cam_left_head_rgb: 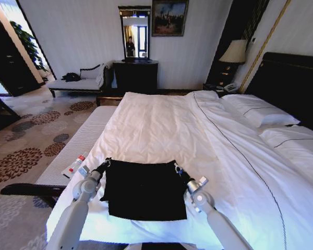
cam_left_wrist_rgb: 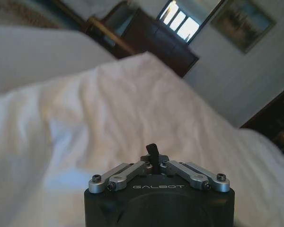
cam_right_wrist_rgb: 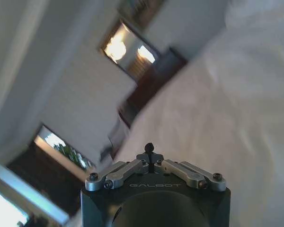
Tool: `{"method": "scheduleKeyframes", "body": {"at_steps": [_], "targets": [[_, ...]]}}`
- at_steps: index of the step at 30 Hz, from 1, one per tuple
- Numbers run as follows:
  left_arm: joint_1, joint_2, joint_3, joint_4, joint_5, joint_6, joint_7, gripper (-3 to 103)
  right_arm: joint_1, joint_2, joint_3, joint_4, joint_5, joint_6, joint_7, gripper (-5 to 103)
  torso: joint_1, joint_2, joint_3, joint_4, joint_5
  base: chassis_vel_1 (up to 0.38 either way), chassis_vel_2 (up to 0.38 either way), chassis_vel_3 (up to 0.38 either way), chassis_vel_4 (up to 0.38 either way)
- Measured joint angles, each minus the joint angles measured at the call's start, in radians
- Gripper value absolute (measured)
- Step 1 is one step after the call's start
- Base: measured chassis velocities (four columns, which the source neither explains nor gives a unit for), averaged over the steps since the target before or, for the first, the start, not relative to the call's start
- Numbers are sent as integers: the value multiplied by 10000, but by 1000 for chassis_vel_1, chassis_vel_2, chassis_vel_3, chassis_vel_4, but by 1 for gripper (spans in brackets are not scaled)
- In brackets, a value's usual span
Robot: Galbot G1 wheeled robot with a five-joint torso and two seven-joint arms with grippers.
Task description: Fold the clothes on the bed.
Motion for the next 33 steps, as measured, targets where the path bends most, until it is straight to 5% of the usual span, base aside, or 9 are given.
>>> {"method": "scheduleKeyframes", "body": {"at_steps": [13,22,29,33], "targets": [[1410,182,-1636,-4006,-1715,-176,-55,2,-1218,-695,1163,3386,517,1068,-699,0,-1,2,-2,-2,0,0,0,0,0],[2494,494,-2834,-5948,-2799,-113,-344,2,-2155,-803,2006,5524,323,1256,-70,0,-1,2,-2,-2,-2,0,0,0,0],[3342,555,-3736,-7698,-3714,69,-807,2,-3061,-1093,3120,7548,-172,1217,2071,0,-1,2,-1,-2,1,0,0,0,0],[3826,562,-4365,-7960,-4889,393,-1620,2,-3354,-1318,3497,8621,-895,254,5298,0,-5,3,-3,-3,-1,0,0,0,0]]}}
